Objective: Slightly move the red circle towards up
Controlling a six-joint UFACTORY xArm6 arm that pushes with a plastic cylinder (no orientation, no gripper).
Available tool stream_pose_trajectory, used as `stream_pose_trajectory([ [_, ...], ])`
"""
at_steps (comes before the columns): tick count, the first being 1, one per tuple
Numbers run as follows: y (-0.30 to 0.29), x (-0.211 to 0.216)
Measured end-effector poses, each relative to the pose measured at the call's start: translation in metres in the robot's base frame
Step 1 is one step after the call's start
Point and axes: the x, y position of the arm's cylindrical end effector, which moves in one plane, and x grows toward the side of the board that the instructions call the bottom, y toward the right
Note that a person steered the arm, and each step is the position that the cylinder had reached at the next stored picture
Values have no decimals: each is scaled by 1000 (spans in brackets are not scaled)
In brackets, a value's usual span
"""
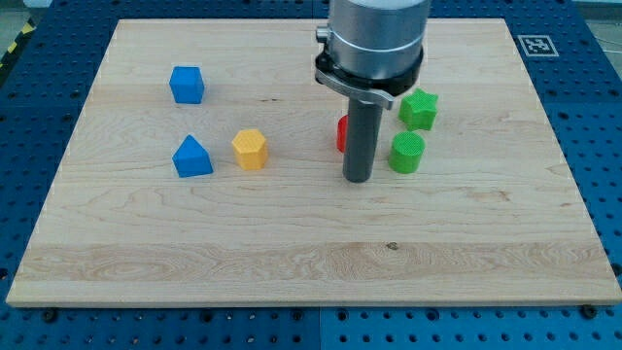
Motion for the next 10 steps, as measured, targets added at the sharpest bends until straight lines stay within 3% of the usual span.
stream_pose_trajectory([
  [4,13,-3],
  [7,12,-53],
  [10,12,-47],
])
